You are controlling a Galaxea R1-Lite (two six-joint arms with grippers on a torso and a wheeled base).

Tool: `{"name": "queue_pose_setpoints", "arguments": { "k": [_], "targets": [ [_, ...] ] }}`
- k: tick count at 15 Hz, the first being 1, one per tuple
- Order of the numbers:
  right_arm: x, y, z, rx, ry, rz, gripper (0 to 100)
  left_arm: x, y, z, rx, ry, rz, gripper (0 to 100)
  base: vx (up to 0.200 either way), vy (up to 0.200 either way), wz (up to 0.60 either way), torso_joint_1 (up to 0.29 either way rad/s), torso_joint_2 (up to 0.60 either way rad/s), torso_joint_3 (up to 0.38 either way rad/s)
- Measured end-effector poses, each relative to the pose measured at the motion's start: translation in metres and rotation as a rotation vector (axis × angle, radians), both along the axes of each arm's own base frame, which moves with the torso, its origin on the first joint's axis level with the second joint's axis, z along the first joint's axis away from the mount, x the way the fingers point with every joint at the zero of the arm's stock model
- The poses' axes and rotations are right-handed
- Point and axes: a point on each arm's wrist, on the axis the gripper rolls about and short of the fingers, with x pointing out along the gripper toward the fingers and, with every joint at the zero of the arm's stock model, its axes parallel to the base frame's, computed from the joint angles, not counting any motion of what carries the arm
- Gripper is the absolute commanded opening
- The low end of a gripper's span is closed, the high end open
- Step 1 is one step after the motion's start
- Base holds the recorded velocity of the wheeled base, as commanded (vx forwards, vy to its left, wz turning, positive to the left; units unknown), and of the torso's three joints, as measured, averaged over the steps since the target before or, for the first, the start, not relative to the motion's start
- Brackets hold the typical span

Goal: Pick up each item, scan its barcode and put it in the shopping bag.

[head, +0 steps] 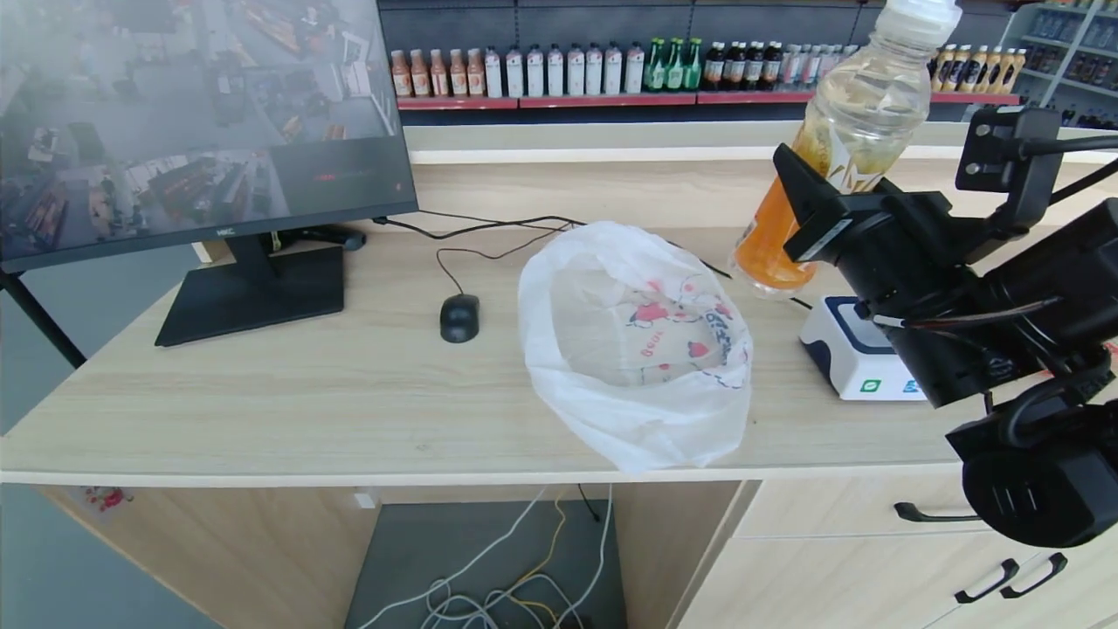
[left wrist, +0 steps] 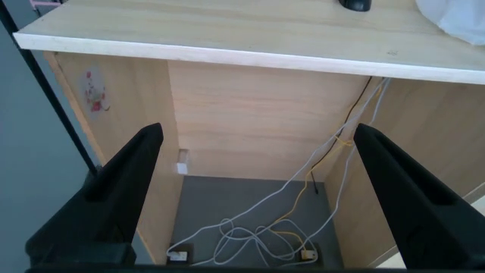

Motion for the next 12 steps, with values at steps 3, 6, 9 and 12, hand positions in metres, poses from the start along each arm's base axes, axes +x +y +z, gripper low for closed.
{"name": "queue_pose_setpoints", "arguments": {
  "k": [3,6,9,12],
  "targets": [
    [0.0038,0.0023,-0.0024,-0.002,0.006,0.002,0,0.0,0.0,0.0002,0.005,-0.001,0.0,100,0.0,0.0,0.0,0.0,0.0,0.0],
    [0.0049,0.0025,-0.0057,-0.009,0.016,0.001,0,0.0,0.0,0.0001,0.004,-0.001,0.0,100,0.0,0.0,0.0,0.0,0.0,0.0],
    [0.0044,0.005,-0.0062,-0.012,0.017,0.015,0,0.0,0.0,0.0001,0.003,-0.001,-0.001,100,0.0,0.0,0.0,0.0,0.0,0.0],
    [0.0069,0.0057,-0.0107,-0.021,0.027,0.014,0,0.0,0.0,0.0001,0.002,-0.001,-0.001,100,0.0,0.0,0.0,0.0,0.0,0.0]
  ]
}}
